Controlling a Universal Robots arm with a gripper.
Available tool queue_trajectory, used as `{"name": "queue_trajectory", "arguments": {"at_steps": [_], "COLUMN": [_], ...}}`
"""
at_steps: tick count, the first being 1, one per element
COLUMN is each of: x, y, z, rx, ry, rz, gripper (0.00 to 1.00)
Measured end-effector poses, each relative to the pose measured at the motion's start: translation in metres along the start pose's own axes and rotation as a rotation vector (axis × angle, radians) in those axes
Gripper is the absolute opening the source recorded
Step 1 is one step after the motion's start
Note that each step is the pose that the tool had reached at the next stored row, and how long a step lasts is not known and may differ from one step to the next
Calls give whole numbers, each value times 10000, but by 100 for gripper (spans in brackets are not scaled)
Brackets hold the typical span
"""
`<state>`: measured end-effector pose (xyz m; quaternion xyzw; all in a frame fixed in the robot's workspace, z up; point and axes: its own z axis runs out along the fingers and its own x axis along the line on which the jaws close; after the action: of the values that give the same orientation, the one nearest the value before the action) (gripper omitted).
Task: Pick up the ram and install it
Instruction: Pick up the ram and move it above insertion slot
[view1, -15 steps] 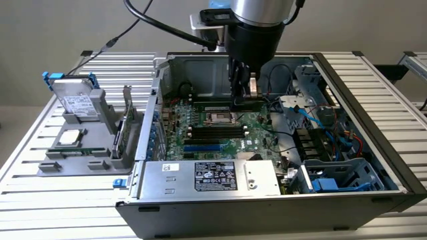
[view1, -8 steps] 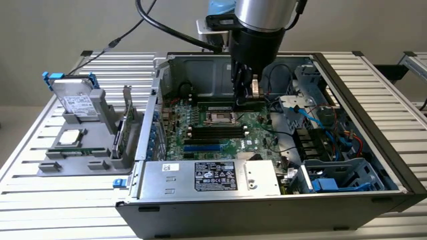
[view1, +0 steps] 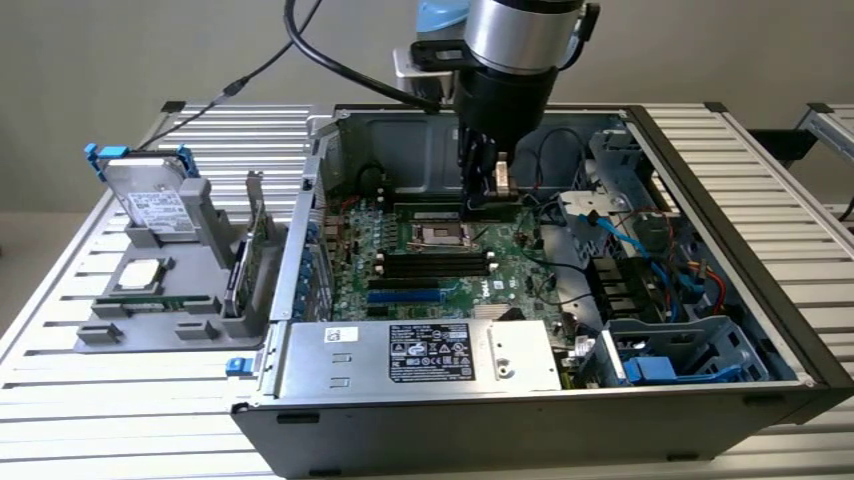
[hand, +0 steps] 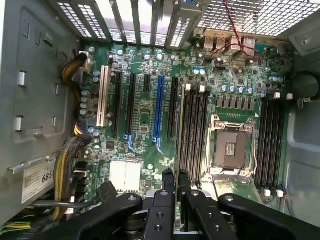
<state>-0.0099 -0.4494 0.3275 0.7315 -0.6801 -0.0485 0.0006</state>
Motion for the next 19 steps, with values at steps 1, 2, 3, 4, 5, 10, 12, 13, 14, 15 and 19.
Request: {"name": "queue_trajectory", "arguments": {"at_steps": [1,2,3,4,5,10,12,13,14,15,19], "x": [-24,-50,-75,-101,-126,-226,-261,-278,-295,-315,-413], "y": [-3,-6,-9,-12,-15,-2,38,69,101,130,117], "z": [15,32,49,66,84,158,186,200,213,227,253], "rx": [-12,-22,-32,-42,-47,-60,-64,-65,-67,-70,-80], "ry": [2,2,1,3,4,55,108,139,170,207,349], "rz": [1,2,2,3,4,7,12,15,16,19,30], "gripper": [14,14,14,14,14,14,14,14,14,14,14]}}
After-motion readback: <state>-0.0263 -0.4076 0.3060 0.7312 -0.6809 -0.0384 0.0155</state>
